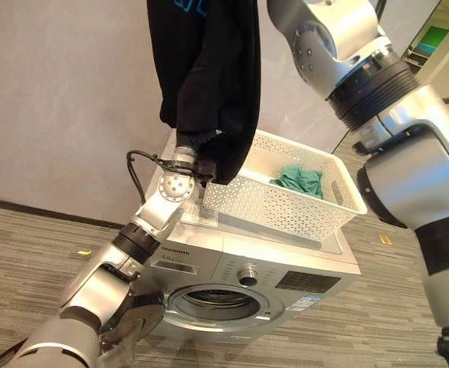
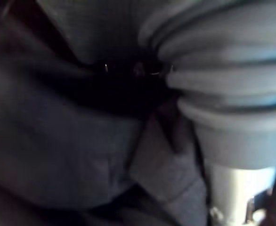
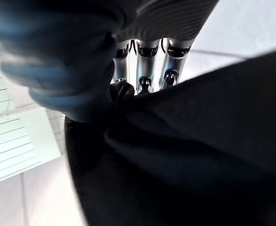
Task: Grab the laundry basket,head to the washer,open it,put in the laundry and shut it.
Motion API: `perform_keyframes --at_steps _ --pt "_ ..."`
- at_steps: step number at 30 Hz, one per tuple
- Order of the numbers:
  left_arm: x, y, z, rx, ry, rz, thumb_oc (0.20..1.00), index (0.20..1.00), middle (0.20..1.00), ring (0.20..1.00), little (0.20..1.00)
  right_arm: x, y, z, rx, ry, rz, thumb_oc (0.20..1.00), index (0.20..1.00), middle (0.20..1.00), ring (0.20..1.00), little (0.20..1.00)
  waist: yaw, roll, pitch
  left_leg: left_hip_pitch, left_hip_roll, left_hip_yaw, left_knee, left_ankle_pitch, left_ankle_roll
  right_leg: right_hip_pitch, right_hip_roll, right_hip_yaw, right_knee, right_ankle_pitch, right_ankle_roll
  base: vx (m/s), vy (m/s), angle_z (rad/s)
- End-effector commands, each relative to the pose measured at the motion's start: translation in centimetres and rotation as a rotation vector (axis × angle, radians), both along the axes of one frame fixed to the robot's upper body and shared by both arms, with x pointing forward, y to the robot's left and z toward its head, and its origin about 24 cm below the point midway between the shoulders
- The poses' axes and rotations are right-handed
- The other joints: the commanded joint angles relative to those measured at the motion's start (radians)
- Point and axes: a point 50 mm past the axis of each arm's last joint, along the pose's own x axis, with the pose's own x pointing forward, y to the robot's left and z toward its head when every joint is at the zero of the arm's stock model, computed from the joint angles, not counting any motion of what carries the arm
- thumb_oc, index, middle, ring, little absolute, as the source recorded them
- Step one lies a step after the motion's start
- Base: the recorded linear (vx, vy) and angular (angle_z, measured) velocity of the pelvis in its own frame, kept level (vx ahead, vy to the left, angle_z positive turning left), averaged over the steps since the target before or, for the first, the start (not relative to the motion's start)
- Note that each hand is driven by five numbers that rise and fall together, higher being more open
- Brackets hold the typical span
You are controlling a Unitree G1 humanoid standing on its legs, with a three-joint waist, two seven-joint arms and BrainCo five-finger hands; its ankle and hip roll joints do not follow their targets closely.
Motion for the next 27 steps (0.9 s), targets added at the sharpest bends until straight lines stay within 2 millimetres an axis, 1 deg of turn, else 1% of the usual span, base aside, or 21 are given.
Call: perform_keyframes --at_steps 1,3,4,5,7,9,10,11,12,14,15,16,17,18,21,24,25,26,27 --pt "-1.0 -2.2 3.0 -0.249 -0.075 -0.228 1.0 1.0 1.0 1.0 1.0 -0.4 -3.6 3.3 0.178 -0.027 -0.06 0.2 0.2 0.2 0.2 0.2 0.021 0.055 -0.044 -0.028 0.019 -0.03 0.0 -0.013 0.007 0.031 0.011 -0.018 0.0 -0.022 0.031 0.0 0.0 0.0" --pt "-1.6 -3.1 2.9 -0.325 -0.051 -0.331 1.0 1.0 1.0 1.0 1.0 -0.3 -3.6 3.1 0.181 -0.017 -0.053 0.2 0.2 0.2 0.2 0.2 0.019 0.056 -0.04 -0.028 0.019 -0.029 0.0 -0.012 0.007 0.03 0.012 -0.016 0.0 -0.02 0.03 0.02 -0.004 0.0" --pt "-2.2 -3.9 2.9 -0.385 -0.032 -0.419 1.0 1.0 1.0 1.0 1.0 -0.1 -3.7 2.9 0.191 -0.004 -0.051 0.2 0.2 0.2 0.2 0.2 0.019 0.06 -0.037 -0.029 0.018 -0.029 0.0 -0.013 0.008 0.028 0.012 -0.012 0.0 -0.019 0.03 0.0 0.0 0.0" --pt "-2.1 -3.9 2.9 -0.386 -0.031 -0.422 1.0 1.0 1.0 1.0 1.0 -0.1 -3.7 2.9 0.191 -0.004 -0.051 0.2 0.2 0.2 0.2 0.2 0.02 0.06 -0.038 -0.028 0.018 -0.029 0.0 -0.013 0.008 0.028 0.012 -0.011 0.0 -0.019 0.03 0.0 0.0 0.0" --pt "-2.8 -4.4 3.0 -0.443 -0.02 -0.498 1.0 1.0 1.0 1.0 1.0 0.1 -3.6 2.6 0.195 0.008 -0.049 0.2 0.2 0.2 0.2 0.2 0.019 0.063 -0.034 -0.028 0.017 -0.027 0.0 -0.014 0.009 0.026 0.012 -0.008 0.0 -0.018 0.03 0.0 0.003 -0.02" --pt "-3.6 -5.1 2.8 -0.531 0.014 -0.613 1.0 1.0 1.0 1.0 1.0 0.5 -3.5 1.9 0.199 0.032 -0.039 0.2 0.2 0.2 0.2 0.2 0.02 0.069 -0.03 -0.025 0.017 -0.025 0.0 -0.015 0.012 0.023 0.012 -0.002 0.0 -0.017 0.029 -0.01 0.007 -0.07" --pt "-3.6 -5.1 2.8 -0.531 0.015 -0.614 1.0 1.0 1.0 1.0 1.0 0.5 -3.5 1.8 0.199 0.033 -0.04 0.2 0.2 0.2 0.2 0.2 0.021 0.069 -0.031 -0.025 0.017 -0.025 0.0 -0.015 0.012 0.024 0.012 -0.002 0.0 -0.017 0.029 -0.01 0.01 -0.07" --pt "-4.1 -5.3 2.8 -0.567 0.02 -0.666 1.0 1.0 1.0 1.0 1.0 0.6 -3.4 1.4 0.193 0.038 -0.036 0.2 0.2 0.2 0.2 0.2 0.022 0.071 -0.029 -0.024 0.016 -0.025 0.0 -0.015 0.014 0.024 0.012 0.0 0.0 -0.017 0.029 -0.01 0.012 -0.04" --pt "-4.9 -5.6 3.3 -0.593 0.005 -0.727 1.0 1.0 1.0 1.0 1.0 1.2 -3.1 0.3 0.165 0.061 -0.047 0.2 0.2 0.2 0.2 0.2 0.025 0.076 -0.026 -0.024 0.014 -0.024 0.0 -0.016 0.016 0.023 0.011 0.001 0.0 -0.016 0.029 -0.01 0.012 -0.04" --pt "-5.2 -5.6 3.4 -0.6 -0.003 -0.744 1.0 1.0 1.0 1.0 1.0 1.3 -2.9 -0.1 0.16 0.067 -0.039 0.2 0.2 0.2 0.2 0.2 0.026 0.077 -0.026 -0.023 0.013 -0.024 0.0 -0.016 0.017 0.023 0.011 0.002 0.0 -0.015 0.028 0.0 0.01 -0.06" --pt "-5.9 -5.7 3.9 -0.62 -0.024 -0.793 1.0 1.0 1.0 1.0 1.0 1.4 -2.5 -1.0 0.132 0.072 -0.017 0.2 0.2 0.2 0.2 0.2 0.026 0.08 -0.025 -0.021 0.013 -0.022 0.0 -0.016 0.019 0.023 0.01 0.002 0.0 -0.014 0.029 -0.01 0.01 -0.06" --pt "-5.9 -5.7 3.9 -0.62 -0.022 -0.793 1.0 1.0 1.0 1.0 1.0 1.4 -2.5 -1.1 0.132 0.073 -0.018 0.2 0.2 0.2 0.2 0.2 0.027 0.08 -0.026 -0.02 0.013 -0.022 0.0 -0.017 0.019 0.023 0.01 0.002 0.0 -0.014 0.029 -0.01 0.01 -0.04" --pt "-6.1 -5.8 4.0 -0.627 -0.023 -0.808 1.0 1.0 1.0 1.0 1.0 1.4 -2.2 -1.7 0.124 0.075 0.005 0.2 0.2 0.2 0.2 0.2 0.026 0.081 -0.025 -0.019 0.012 -0.021 0.0 -0.017 0.02 0.023 0.01 0.004 0.0 -0.014 0.029 0.0 0.0 0.0" --pt "-6.3 -5.8 4.0 -0.622 -0.024 -0.819 1.0 1.0 1.0 1.0 1.0 0.7 -1.4 -2.2 0.095 0.045 0.069 0.2 0.2 0.2 0.2 0.2 0.024 0.084 -0.024 -0.016 0.011 -0.018 0.0 -0.017 0.022 0.023 0.009 0.007 0.0 -0.013 0.029 0.0 0.0 0.0" --pt "-5.9 -5.7 3.5 -0.637 0.007 -0.799 1.0 1.0 1.0 1.0 1.0 -0.9 -1.2 -3.0 0.051 -0.026 0.168 0.2 0.2 0.2 0.2 0.2 0.018 0.088 -0.023 -0.01 0.012 -0.012 0.0 -0.018 0.024 0.024 0.009 0.013 0.0 -0.012 0.03 0.0 0.005 -0.01" --pt "-5.7 -5.8 3.1 -0.636 0.035 -0.779 1.0 1.0 1.0 1.0 1.0 -2.4 -1.9 -3.6 0.003 -0.092 0.226 0.2 0.2 0.2 0.2 0.2 0.011 0.092 -0.02 -0.008 0.01 -0.007 0.0 -0.019 0.027 0.024 0.008 0.017 0.001 -0.012 0.031 0.0 0.0 0.0" --pt "-5.4 -5.6 2.8 -0.636 0.049 -0.763 1.0 1.0 1.0 1.0 1.0 -3.0 -2.2 -3.9 -0.024 -0.117 0.254 0.2 0.2 0.2 0.2 0.2 0.006 0.095 -0.018 -0.008 0.01 -0.004 0.0 -0.019 0.028 0.023 0.008 0.018 0.001 -0.011 0.031 0.0 0.0 0.0" --pt "-5.3 -5.9 2.4 -0.621 0.073 -0.756 1.0 1.0 1.0 1.0 1.0 -3.5 -2.9 -4.5 -0.053 -0.133 0.26 0.2 0.2 0.2 0.2 0.2 0.003 0.098 -0.018 -0.005 0.01 -0.001 0.0 -0.02 0.029 0.023 0.008 0.021 0.001 -0.011 0.031 0.0 0.0 0.0" --pt "-5.0 -5.9 1.9 -0.599 0.095 -0.725 1.0 1.0 1.0 1.0 1.0 -3.9 -3.1 -4.8 -0.082 -0.146 0.275 0.2 0.2 0.2 0.2 0.2 0.003 0.1 -0.017 -0.004 0.01 0.003 0.0 -0.02 0.03 0.023 0.008 0.022 0.002 -0.011 0.032 0.0 0.0 0.0"
